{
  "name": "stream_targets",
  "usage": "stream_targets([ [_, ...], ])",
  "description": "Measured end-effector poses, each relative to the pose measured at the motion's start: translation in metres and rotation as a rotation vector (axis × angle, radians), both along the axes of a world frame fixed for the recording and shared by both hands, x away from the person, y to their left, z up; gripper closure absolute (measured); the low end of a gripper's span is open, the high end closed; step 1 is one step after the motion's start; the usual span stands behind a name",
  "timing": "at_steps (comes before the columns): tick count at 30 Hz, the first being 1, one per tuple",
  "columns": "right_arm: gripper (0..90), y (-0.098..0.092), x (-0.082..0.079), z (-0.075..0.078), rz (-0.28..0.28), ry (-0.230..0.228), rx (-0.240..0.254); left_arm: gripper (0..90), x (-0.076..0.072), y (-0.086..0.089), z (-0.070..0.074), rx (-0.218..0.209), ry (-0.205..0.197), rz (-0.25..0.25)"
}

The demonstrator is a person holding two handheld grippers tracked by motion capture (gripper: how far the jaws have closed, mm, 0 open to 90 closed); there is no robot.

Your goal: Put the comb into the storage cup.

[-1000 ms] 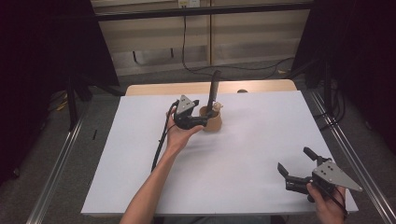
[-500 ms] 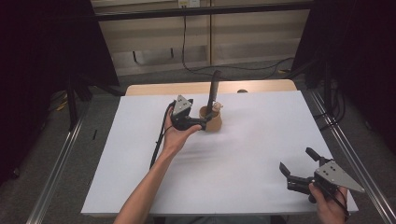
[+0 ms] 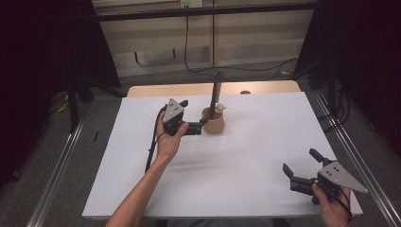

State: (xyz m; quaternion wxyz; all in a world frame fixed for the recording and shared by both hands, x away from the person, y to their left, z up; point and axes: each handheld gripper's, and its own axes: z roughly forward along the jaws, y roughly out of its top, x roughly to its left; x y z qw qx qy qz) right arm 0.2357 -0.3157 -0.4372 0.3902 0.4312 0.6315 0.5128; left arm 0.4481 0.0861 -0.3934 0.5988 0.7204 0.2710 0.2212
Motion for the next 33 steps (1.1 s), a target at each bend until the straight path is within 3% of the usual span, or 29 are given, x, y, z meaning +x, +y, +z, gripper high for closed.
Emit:
stream_targets([
  [6,0.0,0.0,-0.002,0.001,-0.005,0.0,-0.002,1.9,-0.005,0.011,-0.004,-0.002,0.015,0.028],
  [10,0.0,0.0,-0.004,0.001,-0.007,-0.004,0.001,1.8,-0.013,0.017,-0.004,0.033,-0.01,0.038],
  [16,0.0,0.001,-0.003,0.002,-0.007,-0.006,-0.007,1.6,-0.022,0.026,0.0,0.007,-0.015,0.04],
  [23,0.0,0.001,-0.003,0.002,-0.006,-0.008,-0.007,1.6,-0.03,0.041,0.002,0.006,-0.011,0.065],
  [26,0.0,0.001,-0.004,0.002,-0.004,-0.009,-0.005,1.5,-0.033,0.047,0.0,-0.05,0.008,0.086],
  [29,0.0,0.002,-0.004,0.003,-0.002,-0.01,-0.008,1.4,-0.036,0.052,-0.003,-0.033,-0.002,0.106],
  [33,0.0,0.002,-0.003,0.002,-0.002,-0.009,-0.005,1.4,-0.039,0.061,-0.009,-0.025,0.014,0.102],
])
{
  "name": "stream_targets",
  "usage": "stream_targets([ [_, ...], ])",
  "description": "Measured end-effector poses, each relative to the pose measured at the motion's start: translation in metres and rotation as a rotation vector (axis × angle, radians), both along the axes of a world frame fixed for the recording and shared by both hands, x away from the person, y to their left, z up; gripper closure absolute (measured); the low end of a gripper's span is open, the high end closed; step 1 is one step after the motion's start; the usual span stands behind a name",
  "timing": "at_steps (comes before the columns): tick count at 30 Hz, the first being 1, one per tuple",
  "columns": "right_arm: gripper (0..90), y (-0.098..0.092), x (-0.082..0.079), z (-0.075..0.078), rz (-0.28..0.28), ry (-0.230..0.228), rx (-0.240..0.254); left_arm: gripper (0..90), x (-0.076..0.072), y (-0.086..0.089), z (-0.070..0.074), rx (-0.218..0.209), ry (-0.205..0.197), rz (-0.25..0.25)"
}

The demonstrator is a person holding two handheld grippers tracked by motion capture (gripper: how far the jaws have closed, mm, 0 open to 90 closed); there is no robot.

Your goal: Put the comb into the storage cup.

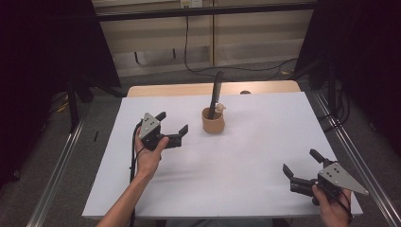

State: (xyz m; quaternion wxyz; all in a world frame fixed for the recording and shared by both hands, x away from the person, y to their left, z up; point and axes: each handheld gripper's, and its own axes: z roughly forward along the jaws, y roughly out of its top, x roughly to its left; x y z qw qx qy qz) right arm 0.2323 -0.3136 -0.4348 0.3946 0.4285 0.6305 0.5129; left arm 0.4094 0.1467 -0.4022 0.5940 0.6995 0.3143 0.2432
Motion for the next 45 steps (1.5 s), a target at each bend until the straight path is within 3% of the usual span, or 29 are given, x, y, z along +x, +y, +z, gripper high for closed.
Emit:
stream_targets([
  [17,0.0,0.0,0.0,0.0,0.0,0.002,0.004,2.5,-0.028,0.033,-0.016,0.027,0.005,0.069],
  [18,0.0,0.0,0.0,0.0,0.001,0.002,0.003,2.5,-0.033,0.036,-0.016,0.024,-0.001,0.09],
  [23,0.0,0.0,0.0,0.0,0.0,0.002,0.003,2.5,-0.042,0.044,-0.017,0.007,0.009,0.093],
  [29,0.0,0.0,0.0,0.0,0.003,0.002,0.003,2.5,-0.054,0.048,-0.019,0.005,0.011,0.097],
  [33,0.0,0.0,0.0,0.0,-0.001,0.002,0.009,2.5,-0.064,0.05,-0.018,0.028,-0.001,0.107],
  [36,0.0,0.0,0.0,0.0,0.0,0.003,0.005,2.5,-0.069,0.051,-0.019,0.009,-0.001,0.107],
  [41,0.0,0.0,0.0,0.0,0.0,0.002,0.006,2.8,-0.076,0.054,-0.022,0.054,-0.034,0.128],
  [42,0.0,0.0,0.0,0.001,0.0,0.001,0.007,2.8,-0.077,0.055,-0.023,0.034,-0.021,0.129],
  [45,0.0,0.0,0.0,0.001,0.003,0.0,0.004,2.8,-0.079,0.058,-0.025,0.042,-0.012,0.129],
])
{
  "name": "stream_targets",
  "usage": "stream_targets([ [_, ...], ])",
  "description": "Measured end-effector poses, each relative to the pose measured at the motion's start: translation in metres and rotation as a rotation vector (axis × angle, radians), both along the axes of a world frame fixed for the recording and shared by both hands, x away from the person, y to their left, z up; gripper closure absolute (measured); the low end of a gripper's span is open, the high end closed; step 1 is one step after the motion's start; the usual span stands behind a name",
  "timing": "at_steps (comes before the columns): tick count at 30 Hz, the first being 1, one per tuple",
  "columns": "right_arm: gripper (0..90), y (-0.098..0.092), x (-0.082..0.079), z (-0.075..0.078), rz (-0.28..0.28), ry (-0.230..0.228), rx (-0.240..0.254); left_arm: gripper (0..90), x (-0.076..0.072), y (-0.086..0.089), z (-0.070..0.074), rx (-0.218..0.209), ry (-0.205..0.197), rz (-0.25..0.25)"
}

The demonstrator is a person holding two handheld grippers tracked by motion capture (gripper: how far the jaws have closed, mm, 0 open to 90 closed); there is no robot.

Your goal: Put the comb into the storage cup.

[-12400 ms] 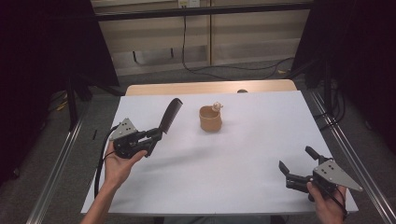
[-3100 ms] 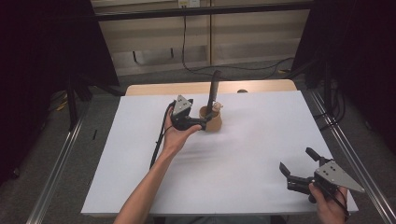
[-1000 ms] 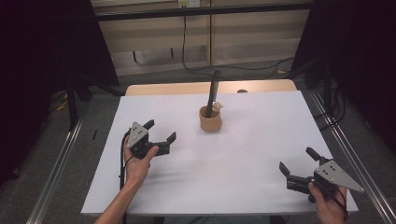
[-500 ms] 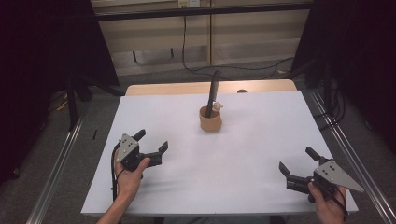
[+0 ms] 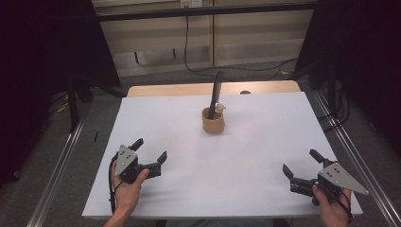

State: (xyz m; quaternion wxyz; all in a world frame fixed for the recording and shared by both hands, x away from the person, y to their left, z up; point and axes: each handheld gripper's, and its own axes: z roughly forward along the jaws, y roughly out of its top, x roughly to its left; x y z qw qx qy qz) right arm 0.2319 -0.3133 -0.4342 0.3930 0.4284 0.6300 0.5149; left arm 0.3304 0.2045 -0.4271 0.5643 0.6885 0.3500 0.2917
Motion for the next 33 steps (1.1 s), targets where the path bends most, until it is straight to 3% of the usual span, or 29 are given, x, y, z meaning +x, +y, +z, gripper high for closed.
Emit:
stream_targets([
  [7,0.0,0.0,0.0,0.0,-0.003,0.001,0.002,3.1,-0.012,0.008,-0.003,-0.004,0.018,-0.009],
  [10,0.0,0.0,0.0,0.0,-0.003,0.0,0.002,3.1,-0.015,0.012,-0.004,-0.026,0.035,-0.005],
  [13,0.0,0.0,0.0,0.0,-0.005,0.003,0.003,3.1,-0.018,0.017,-0.005,-0.017,0.035,0.011],
  [17,0.0,0.0,0.0,0.0,-0.007,0.006,0.006,3.1,-0.022,0.024,-0.005,-0.051,0.037,0.037],
  [22,0.0,0.0,0.0,0.0,-0.009,0.006,0.006,3.1,-0.026,0.034,-0.007,-0.064,0.059,0.031],
  [26,0.0,0.0,0.001,0.0,-0.01,0.008,0.007,3.1,-0.031,0.038,-0.008,-0.041,0.052,0.044],
  [28,0.0,0.0,0.001,0.0,-0.012,0.009,0.006,3.1,-0.035,0.039,-0.006,-0.043,0.029,0.066],
  [33,0.0,0.001,0.001,-0.001,-0.02,0.013,0.002,3.3,-0.043,0.042,-0.008,-0.026,0.039,0.082],
])
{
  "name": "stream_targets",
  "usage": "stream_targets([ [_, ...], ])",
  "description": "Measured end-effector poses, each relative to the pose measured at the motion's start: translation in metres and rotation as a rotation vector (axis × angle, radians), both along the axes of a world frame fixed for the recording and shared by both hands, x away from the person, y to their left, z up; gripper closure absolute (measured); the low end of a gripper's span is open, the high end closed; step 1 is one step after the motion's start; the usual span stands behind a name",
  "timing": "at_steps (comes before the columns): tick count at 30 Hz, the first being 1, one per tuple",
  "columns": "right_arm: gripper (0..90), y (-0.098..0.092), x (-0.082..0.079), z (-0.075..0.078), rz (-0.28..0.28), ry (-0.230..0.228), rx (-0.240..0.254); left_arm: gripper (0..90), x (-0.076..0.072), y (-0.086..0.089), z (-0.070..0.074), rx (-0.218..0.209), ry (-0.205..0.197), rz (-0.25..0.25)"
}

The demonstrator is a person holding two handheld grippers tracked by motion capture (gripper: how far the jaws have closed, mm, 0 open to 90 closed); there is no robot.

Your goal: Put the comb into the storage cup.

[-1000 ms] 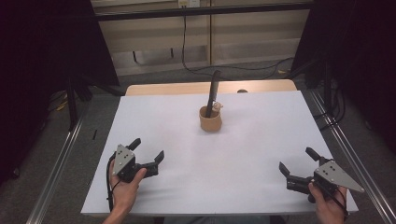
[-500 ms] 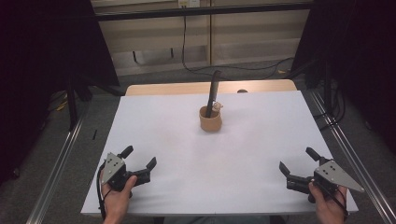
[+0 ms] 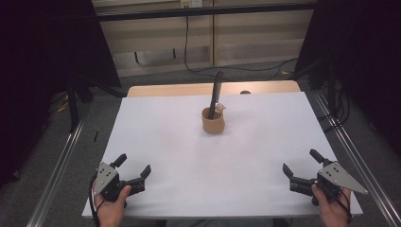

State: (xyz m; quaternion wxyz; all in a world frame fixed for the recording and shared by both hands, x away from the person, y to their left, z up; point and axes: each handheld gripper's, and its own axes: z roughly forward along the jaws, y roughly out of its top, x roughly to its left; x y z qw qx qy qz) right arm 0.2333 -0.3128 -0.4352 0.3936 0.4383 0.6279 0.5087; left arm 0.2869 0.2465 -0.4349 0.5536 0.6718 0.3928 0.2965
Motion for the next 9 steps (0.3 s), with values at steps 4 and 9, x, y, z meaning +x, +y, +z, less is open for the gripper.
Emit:
stream_targets([
  [4,0.0,0.0003,0.0005,-0.0002,-0.003,0.001,-0.003,3.3,-0.0019,0.0011,-0.0006,0.006,-0.011,0.011],
  [9,0.0,0.0003,0.0008,-0.0002,0.006,-0.001,-0.003,3.5,0.0027,-0.003,-0.003,0.014,0.007,0.003],
])
